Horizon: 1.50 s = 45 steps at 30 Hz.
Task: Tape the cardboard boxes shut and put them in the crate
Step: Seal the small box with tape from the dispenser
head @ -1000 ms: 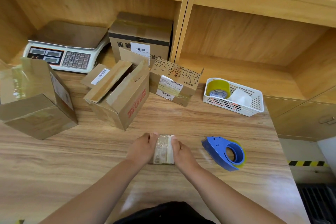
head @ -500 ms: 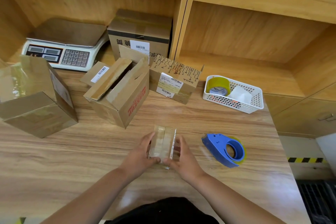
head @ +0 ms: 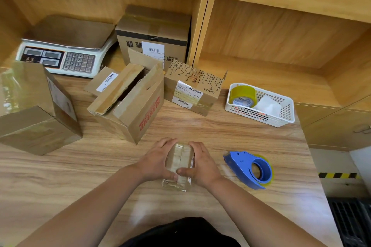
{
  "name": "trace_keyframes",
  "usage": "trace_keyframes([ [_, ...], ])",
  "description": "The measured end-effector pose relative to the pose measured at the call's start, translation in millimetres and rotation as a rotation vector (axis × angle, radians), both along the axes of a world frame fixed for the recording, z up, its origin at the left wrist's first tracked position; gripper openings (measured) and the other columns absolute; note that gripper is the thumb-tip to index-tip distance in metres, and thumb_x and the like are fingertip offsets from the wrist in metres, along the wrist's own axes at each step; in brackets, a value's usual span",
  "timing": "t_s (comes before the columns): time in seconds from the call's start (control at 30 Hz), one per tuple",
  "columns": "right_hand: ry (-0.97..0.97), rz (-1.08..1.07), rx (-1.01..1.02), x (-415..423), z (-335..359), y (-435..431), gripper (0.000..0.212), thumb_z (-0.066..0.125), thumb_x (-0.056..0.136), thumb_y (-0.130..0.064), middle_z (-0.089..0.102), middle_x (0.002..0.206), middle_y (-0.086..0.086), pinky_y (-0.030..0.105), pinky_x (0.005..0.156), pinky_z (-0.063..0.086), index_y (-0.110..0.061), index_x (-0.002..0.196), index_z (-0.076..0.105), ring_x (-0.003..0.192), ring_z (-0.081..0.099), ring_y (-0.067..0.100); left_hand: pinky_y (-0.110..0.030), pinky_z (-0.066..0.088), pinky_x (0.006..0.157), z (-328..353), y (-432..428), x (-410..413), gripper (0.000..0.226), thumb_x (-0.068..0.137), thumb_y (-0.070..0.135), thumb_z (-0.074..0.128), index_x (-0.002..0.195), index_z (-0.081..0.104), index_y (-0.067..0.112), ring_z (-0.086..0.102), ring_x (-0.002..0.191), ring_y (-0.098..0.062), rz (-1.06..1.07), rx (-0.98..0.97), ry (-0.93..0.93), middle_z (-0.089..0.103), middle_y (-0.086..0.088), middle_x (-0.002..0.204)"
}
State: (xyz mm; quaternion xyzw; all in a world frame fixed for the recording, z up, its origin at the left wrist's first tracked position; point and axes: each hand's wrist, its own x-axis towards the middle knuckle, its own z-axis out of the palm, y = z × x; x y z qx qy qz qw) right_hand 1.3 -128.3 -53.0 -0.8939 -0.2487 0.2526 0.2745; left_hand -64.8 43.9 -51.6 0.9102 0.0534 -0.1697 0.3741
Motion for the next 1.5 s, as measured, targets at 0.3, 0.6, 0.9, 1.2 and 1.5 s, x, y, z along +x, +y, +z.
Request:
trace_keyframes([
  [0.3,-0.015,-0.116,0.121,21,0,14,0.023,0.066,0.087,-0.029,0.043,0.079,-0.015,0.027,0.061,0.033,-0.018,0.085,0.046,0.069,0.043,0.009,-0.022,0.031,0.100,-17,-6,8,0.060,0.081,0.031,0.072,0.134,0.045,0.020,0.037,0.122,-0.014,0.224,-0.143,-0.124,0.041,0.008,0.124],
  [0.6,0.021,0.046,-0.012,18,11,8,0.055,0.072,0.081,-0.038,0.048,0.117,-0.003,0.021,0.080,0.037,-0.013,0.123,0.047,0.096,0.045,0.008,-0.031,0.031,0.108,-19,-16,0,0.043,0.096,0.024,0.040,0.137,0.046,0.013,0.040,0.123,-0.016,0.259,-0.102,-0.270,0.048,-0.003,0.135],
  [0.9,-0.097,0.148,-0.248,3,5,1,0.108,0.068,0.064,-0.070,0.031,0.140,-0.002,0.033,0.109,0.022,-0.019,0.146,0.020,0.128,0.027,0.017,-0.030,0.041,0.090,-20,-19,-1,0.045,0.100,0.026,0.041,0.143,0.035,0.014,0.051,0.113,-0.024,0.400,-0.131,-0.101,0.054,-0.012,0.124],
  [1.2,-0.181,0.013,-0.155,20,3,14,0.042,0.057,0.080,-0.062,0.050,0.092,-0.011,0.031,0.081,0.029,-0.023,0.093,0.047,0.094,0.041,0.015,-0.024,0.029,0.105,-19,-30,-24,0.064,0.100,0.027,0.044,0.152,0.008,0.019,0.035,0.137,-0.020,0.331,-0.193,-0.003,0.030,-0.006,0.153],
  [1.5,-0.103,0.064,-0.103,19,-1,19,0.042,0.056,0.087,-0.054,0.057,0.112,-0.009,0.034,0.096,0.032,-0.022,0.115,0.055,0.108,0.047,0.015,-0.034,0.022,0.116,-22,-32,-38,0.092,0.090,0.041,0.060,0.152,-0.004,0.019,0.017,0.144,-0.015,0.271,-0.279,0.044,0.017,-0.001,0.158],
])
